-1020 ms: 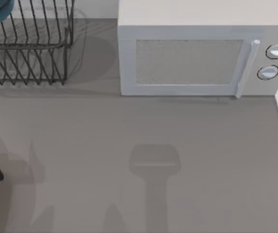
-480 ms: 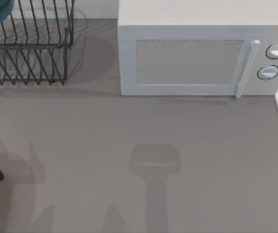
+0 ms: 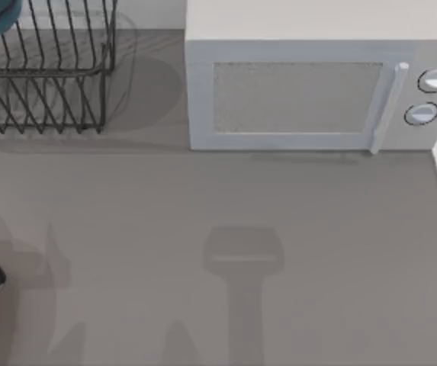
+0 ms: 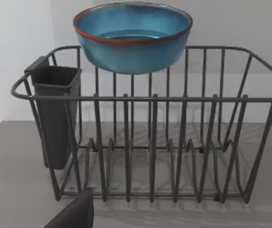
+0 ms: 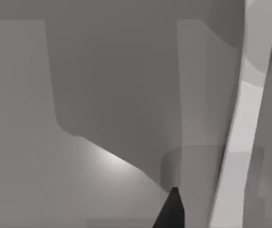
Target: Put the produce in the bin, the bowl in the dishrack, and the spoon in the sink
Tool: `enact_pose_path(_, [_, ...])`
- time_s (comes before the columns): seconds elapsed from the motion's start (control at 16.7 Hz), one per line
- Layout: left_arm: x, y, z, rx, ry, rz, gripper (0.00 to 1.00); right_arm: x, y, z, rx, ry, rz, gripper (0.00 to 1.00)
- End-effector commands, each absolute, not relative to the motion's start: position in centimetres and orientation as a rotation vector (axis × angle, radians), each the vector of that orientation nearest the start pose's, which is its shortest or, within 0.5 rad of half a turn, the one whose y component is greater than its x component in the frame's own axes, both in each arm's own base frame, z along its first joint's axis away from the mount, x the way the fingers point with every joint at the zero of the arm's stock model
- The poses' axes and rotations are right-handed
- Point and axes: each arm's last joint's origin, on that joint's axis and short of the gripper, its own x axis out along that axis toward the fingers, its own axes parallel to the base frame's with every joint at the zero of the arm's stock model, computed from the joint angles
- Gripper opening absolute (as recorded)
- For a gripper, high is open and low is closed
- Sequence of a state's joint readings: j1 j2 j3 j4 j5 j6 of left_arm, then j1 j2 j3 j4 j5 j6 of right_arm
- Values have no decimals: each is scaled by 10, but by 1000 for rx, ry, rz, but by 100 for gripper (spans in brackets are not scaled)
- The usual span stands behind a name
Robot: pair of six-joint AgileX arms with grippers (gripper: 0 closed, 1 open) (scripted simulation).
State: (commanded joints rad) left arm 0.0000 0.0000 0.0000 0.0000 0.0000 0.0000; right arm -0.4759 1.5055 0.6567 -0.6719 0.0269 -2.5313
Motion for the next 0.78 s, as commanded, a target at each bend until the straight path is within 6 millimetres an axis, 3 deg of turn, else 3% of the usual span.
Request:
enact_pose_path(0.6, [106,-1,160,0,0,0,100,195,-101,209,-1588,967,1537,0])
enact_pose_path(0.78, [106,-1,160,0,0,0,100,194,-100,215,-1596,968,1523,0])
